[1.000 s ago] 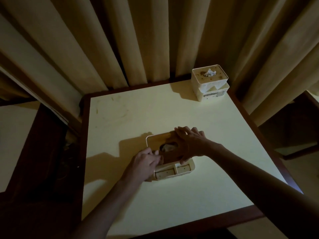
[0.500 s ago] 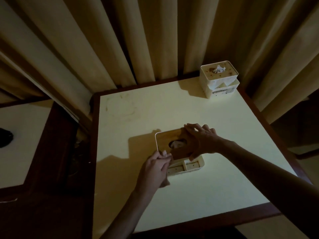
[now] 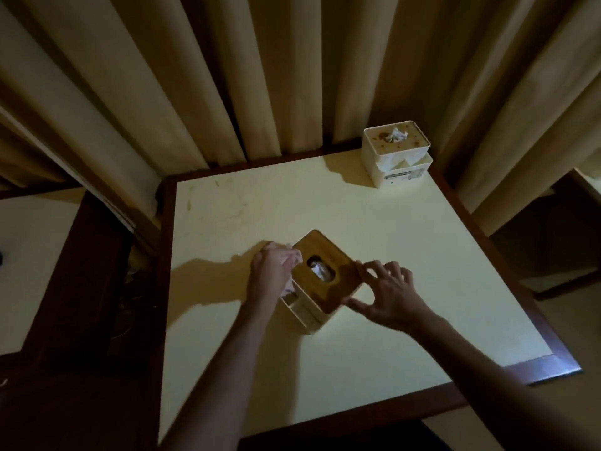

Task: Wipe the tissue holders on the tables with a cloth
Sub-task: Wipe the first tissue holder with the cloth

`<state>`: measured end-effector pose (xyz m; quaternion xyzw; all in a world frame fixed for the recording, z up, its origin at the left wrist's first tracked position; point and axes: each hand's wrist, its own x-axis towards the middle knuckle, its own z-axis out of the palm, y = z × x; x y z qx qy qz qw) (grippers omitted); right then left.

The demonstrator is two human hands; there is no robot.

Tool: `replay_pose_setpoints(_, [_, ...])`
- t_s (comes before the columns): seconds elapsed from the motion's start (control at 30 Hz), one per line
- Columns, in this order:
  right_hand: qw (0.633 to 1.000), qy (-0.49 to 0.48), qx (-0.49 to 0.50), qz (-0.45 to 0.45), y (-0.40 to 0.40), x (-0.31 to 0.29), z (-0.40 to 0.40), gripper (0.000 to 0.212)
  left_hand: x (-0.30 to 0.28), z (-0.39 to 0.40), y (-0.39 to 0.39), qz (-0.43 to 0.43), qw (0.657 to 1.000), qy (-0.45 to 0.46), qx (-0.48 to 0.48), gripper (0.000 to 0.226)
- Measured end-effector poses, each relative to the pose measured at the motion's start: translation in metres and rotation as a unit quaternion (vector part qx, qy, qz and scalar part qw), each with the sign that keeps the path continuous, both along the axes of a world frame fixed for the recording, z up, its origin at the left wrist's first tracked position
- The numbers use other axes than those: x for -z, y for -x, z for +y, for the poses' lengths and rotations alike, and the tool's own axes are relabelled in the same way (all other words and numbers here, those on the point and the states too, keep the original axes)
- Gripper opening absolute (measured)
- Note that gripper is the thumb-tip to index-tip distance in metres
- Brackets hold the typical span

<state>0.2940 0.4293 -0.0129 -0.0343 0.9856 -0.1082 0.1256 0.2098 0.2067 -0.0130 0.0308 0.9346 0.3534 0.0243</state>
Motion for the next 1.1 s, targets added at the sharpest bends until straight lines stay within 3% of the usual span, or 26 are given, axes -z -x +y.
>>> replay_pose_setpoints(0.13, [1.0, 0.008, -0.017, 0.0, -0.031, 0.005, -0.012, 0.104, -0.005, -0.002, 0.029, -0.004, 0.998, 0.006, 0.061, 0.016])
replay_pose_setpoints(0.27, [0.994, 0.105, 0.0, -0.01, -0.02, 0.002, -0.015, 0.084, -0.007, -0.005, 0.042, -0.007, 0.994, 0.013, 0.105, 0.021])
replay_pose_setpoints(0.47, [0.989, 0.099, -0.076, -0.085, 0.038, 0.001, 0.005, 0.119, -0.002, -0.009, 0.04, 0.019, 0.991, 0.02, 0.133, 0.021])
replay_pose_setpoints(0.63, [0.984, 0.027, -0.135, -0.112, 0.057, 0.002, 0.004, 0.123, 0.001, -0.015, 0.032, 0.021, 0.989, 0.026, 0.143, 0.025])
replay_pose_setpoints(0.97, [0.984, 0.042, -0.135, -0.109, 0.056, 0.009, 0.004, 0.126, 0.003, -0.026, -0.065, -0.03, 0.973, 0.063, 0.219, 0.019])
replay_pose_setpoints(1.1, [0.982, 0.036, -0.14, -0.125, 0.06, 0.009, 0.001, 0.126, -0.002, -0.021, -0.044, -0.027, 0.982, 0.05, 0.18, 0.018])
